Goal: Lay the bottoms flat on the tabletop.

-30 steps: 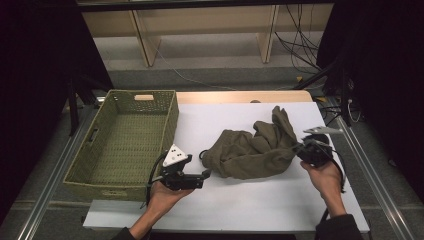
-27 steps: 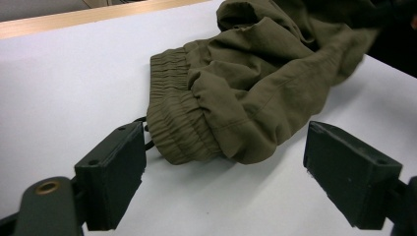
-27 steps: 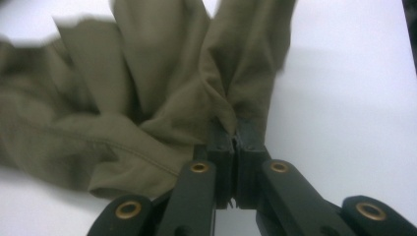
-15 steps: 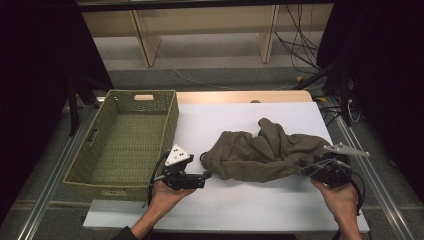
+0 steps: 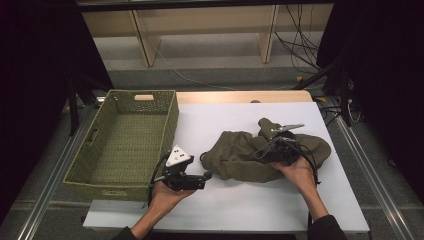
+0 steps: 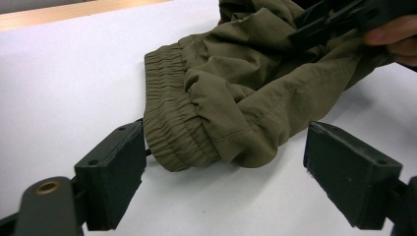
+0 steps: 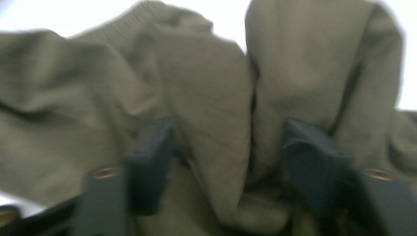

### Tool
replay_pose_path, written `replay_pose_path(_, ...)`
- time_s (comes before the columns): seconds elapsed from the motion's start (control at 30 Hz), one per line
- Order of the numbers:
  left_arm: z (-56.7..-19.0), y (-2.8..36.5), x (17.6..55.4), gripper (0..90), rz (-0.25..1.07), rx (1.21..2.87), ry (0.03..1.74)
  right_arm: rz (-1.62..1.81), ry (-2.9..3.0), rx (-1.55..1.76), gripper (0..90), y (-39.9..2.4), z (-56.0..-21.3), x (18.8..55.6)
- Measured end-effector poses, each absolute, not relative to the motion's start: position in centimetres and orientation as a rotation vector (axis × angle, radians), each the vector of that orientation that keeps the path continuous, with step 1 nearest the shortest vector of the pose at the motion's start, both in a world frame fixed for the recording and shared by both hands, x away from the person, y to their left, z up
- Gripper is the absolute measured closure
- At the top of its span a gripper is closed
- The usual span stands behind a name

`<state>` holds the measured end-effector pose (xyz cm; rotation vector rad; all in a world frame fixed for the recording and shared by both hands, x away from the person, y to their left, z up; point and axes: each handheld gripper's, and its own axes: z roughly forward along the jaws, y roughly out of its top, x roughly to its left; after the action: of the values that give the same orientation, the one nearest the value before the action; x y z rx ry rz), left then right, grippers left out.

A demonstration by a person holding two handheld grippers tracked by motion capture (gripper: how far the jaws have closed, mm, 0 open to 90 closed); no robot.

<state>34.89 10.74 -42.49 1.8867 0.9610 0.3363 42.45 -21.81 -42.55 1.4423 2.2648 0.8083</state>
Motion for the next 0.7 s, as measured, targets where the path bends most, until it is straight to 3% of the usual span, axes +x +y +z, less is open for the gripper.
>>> replay_pose_path(0.07, -42.4, 10.8, 34.8, 16.0, 0.343, 1.887, 0.953, 0.798, 2.284, 1.45, 74.3, -21.8, -42.9, 42.3)
replay_pose_path(0.13, -42.4, 10.9, 34.8, 16.0, 0.341, 1.883, 0.962, 0.805, 2.293, 1.423, 84.4, -21.8, -42.6, 41.8)
replay_pose_path(0.6, -42.3, 11.0, 34.8, 16.0, 0.347, 1.88, 0.96, 0.927, 2.487, 1.266, 86.0, -18.3, -43.2, 32.5)
replay_pose_path(0.7, -42.3, 10.9, 34.9, 16.0, 0.345, 1.879, 0.962, 0.894, 2.509, 1.248, 82.1, -17.6, -43.6, 32.0)
